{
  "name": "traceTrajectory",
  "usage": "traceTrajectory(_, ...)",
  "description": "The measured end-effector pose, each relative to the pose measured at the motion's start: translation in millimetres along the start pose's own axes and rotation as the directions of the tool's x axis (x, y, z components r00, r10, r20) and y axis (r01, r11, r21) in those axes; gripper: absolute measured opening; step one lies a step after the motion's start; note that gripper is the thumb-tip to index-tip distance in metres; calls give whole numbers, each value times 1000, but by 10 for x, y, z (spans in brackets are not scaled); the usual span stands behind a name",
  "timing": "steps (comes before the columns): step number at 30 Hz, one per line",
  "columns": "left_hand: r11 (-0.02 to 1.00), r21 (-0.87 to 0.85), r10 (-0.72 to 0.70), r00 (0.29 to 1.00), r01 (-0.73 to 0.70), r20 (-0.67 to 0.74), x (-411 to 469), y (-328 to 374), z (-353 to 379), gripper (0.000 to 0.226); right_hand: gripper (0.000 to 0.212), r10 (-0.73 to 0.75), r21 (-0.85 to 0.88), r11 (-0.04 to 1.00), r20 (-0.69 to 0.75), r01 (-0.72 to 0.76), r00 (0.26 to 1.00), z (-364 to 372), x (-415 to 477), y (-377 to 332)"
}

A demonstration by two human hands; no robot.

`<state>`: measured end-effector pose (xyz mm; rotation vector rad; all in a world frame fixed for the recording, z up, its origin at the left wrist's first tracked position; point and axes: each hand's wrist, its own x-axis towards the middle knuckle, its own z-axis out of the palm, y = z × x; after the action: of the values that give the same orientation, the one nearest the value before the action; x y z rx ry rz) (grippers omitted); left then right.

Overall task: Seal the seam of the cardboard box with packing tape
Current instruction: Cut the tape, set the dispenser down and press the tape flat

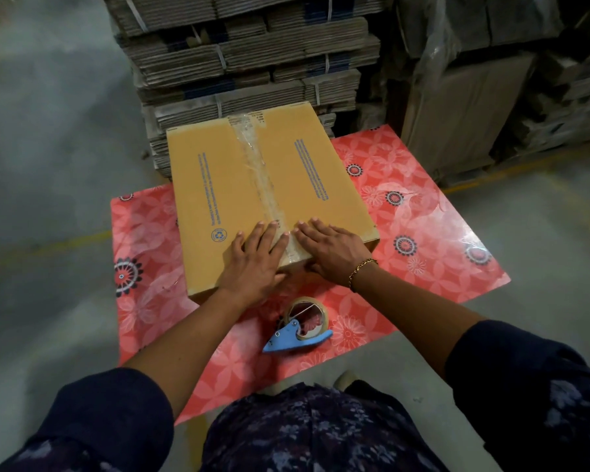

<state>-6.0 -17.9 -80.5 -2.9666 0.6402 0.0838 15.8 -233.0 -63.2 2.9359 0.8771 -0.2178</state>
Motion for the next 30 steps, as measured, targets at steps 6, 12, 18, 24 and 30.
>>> traceTrajectory(6,999,-44,16,997,-13,77,-13,5,-61,95,74,-81,-13,997,20,81,997,-44,-39,162)
traceTrajectory(12,986,-134,-92,993,101,67,-282,-215,-70,88,69,-154,37,987,-45,156,987,-30,-299,592)
traceTrajectory(18,814,-312,-510,860,490,22,-795,-296,46,80,82,104,304,949,-41,-87,994,68,-569,974)
traceTrajectory(24,370,-673,-743,639,640,199,-722,-201,-11,88,79,369,776,523,167,-353,914,-35,-346,902)
traceTrajectory(30,37,-776,-795,489,629,359,-660,-360,-25,95,36,444,843,262,327,-469,834,5,-55,976)
